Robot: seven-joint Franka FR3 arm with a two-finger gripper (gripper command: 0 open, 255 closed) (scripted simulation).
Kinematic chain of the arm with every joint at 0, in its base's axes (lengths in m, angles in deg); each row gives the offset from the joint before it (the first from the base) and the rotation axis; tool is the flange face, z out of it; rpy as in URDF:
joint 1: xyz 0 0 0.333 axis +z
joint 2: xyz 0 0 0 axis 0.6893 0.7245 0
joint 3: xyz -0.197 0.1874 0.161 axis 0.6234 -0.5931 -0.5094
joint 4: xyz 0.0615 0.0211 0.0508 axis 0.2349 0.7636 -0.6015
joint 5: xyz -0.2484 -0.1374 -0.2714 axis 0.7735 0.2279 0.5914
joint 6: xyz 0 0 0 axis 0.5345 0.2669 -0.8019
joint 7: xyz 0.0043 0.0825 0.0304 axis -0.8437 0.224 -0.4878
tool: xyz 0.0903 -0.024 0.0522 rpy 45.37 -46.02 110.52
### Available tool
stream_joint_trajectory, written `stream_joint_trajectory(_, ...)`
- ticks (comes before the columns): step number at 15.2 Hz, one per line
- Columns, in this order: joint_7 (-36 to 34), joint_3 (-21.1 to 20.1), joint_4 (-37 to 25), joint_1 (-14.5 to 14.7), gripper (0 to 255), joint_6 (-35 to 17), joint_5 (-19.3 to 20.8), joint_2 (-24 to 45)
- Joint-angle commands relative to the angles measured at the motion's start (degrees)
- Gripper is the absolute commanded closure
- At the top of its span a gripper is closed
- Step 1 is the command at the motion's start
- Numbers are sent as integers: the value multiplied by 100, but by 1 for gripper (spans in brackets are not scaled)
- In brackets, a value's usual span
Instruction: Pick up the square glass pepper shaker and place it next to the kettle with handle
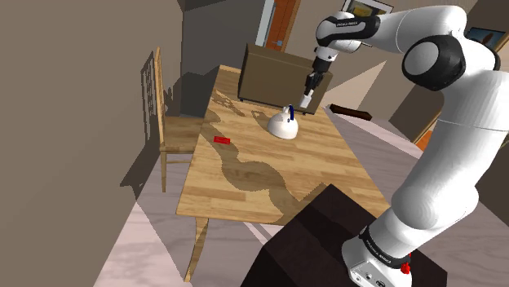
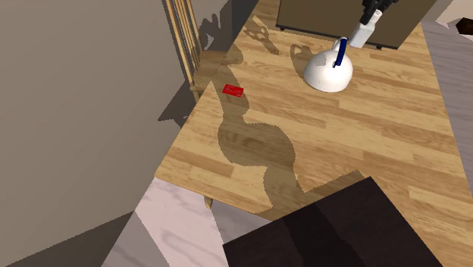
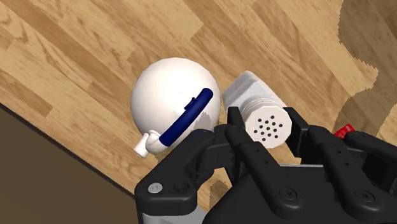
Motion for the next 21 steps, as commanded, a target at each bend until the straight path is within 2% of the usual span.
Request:
stream_joint_trajectory(1, 117, 25, -160, -84, 255, 14, -33, 156)
stream_joint_trajectory(21, 219, -21, 836, -81, 255, -1356, -138, 538)
